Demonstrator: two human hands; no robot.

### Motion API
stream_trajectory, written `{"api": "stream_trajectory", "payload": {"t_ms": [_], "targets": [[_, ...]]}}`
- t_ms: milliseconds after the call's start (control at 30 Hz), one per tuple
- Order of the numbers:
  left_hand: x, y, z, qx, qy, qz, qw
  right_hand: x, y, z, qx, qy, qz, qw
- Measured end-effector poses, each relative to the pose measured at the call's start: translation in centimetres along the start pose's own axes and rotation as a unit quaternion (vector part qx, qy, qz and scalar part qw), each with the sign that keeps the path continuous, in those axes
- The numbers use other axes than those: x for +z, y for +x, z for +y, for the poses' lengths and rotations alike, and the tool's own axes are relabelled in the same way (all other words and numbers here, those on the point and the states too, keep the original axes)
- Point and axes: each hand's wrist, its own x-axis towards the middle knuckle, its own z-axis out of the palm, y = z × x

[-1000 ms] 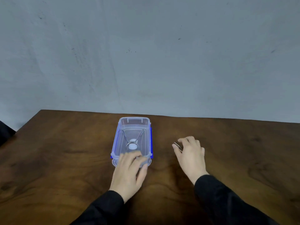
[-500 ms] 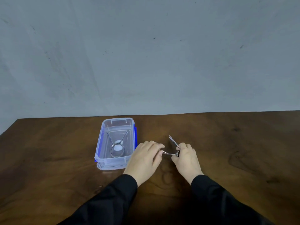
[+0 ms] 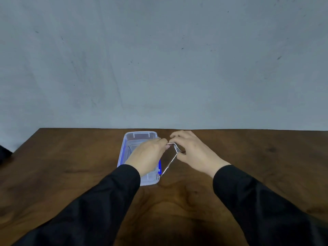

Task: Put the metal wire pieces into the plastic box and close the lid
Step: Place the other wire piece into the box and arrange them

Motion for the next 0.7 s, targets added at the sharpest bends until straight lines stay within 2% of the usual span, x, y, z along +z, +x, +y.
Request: {"api": "stream_trajectory", "payload": {"t_ms": [167,267,367,500,700], "targets": [[0.1,-2.0,-2.4,-0.164,-0.071,0.077,0.981,1.8,2.0,-2.8,0.125,0.068,0.134,0.981],[0.5,-3.1,-3.7,-0.229,-0.099,0.087,0.965,3.3,2.6,-4.5,0.191,0.125,0.077,0.971],[0.8,-3.6,-4.9,-0.271,-0.127,0.096,0.949,4.9,3.2,-6.0,0.176,0.160,-0.006,0.971],[1.5,-4.0,-6.0,-0.270,-0.143,0.084,0.948,6.5,4.7,-6.8,0.183,0.102,-0.022,0.978],[1.1,-3.5,-7.3,-0.240,-0.081,0.052,0.966,8.3,6.4,-7.0,0.180,-0.033,-0.071,0.981]]}}
